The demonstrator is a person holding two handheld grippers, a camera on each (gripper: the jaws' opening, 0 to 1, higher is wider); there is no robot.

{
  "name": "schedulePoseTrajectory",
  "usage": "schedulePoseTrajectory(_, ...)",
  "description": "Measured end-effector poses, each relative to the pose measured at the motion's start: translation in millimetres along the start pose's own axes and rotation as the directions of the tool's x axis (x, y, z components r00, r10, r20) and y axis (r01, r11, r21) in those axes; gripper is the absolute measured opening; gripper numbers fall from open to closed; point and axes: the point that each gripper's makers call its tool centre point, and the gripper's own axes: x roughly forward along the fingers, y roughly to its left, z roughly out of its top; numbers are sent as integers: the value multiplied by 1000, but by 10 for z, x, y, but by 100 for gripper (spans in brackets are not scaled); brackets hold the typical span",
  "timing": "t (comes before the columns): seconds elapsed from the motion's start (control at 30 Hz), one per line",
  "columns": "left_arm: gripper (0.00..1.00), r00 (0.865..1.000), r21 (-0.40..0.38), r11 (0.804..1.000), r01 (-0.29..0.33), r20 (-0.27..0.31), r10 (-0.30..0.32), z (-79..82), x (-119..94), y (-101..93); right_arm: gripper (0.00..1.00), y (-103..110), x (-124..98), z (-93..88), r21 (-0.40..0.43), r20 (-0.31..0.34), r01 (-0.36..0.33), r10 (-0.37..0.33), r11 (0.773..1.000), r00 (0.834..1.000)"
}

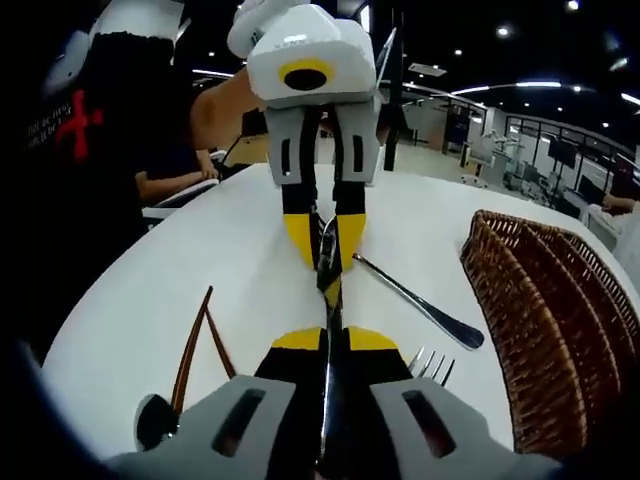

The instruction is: Arrange the knives, forks, and spoons in their matching storage slots by inserting each utensil handle-first until every utensil is classified and aligned in the correct compartment

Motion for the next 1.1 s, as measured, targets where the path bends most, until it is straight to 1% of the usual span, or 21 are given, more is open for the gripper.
schedulePoseTrajectory(0.1,12,1000,4,1000,-7,2,7,1,5,16,3,-9,-3,3,-3,-7,6,-6,1000,1000)
schedulePoseTrajectory(0.2,17,1000,17,1000,-23,7,23,1,-5,45,3,-28,-20,-6,-15,-14,20,-20,1000,1000)
schedulePoseTrajectory(0.23,18,1000,16,1000,-23,8,23,-4,-11,44,3,-30,-20,-8,-15,-14,20,-20,1000,1000)
schedulePoseTrajectory(0.3,19,1000,-1,1000,-2,30,2,10,-32,15,3,-25,-24,-7,-19,-12,21,-22,1000,1000)
schedulePoseTrajectory(0.33,20,999,2,1000,-5,35,5,11,-45,21,3,-21,-25,-6,-19,-12,20,-20,1000,1000)
schedulePoseTrajectory(0.43,21,1000,2,1000,-13,26,13,-10,-38,25,3,-18,-28,6,-17,-3,20,-20,1000,1000)
schedulePoseTrajectory(0.5,21,1000,1,1000,-4,20,4,-28,-12,5,3,-30,-32,12,-11,8,20,-20,1000,1000)
schedulePoseTrajectory(0.6,20,1000,-1,1000,4,22,-4,-26,18,-18,3,-31,-37,37,-11,28,24,-24,1000,999)
schedulePoseTrajectory(0.67,19,1000,-1,1000,-2,27,2,-12,31,-7,3,-18,-41,48,-14,36,26,-26,1000,999)
schedulePoseTrajectory(0.77,14,1000,-2,1000,-7,17,7,-18,34,5,3,9,-37,77,-20,41,30,-29,999,999)
schedulePoseTrajectory(0.83,13,1000,-6,1000,-16,4,16,-25,21,21,3,-1,-36,85,-18,41,36,-35,999,999)
schedulePoseTrajectory(1.03,12,999,9,999,-38,10,38,-6,-58,42,4,-18,-52,116,-12,71,41,-40,999,997)
schedulePoseTrajectory(1.07,12,999,26,999,-37,9,36,-9,-64,27,5,5,-45,122,-17,73,28,-27,999,997)
schedulePoseTrajectory(1.1,12,999,20,999,-33,9,33,-12,-63,24,5,8,-40,125,-32,71,28,-26,999,997)
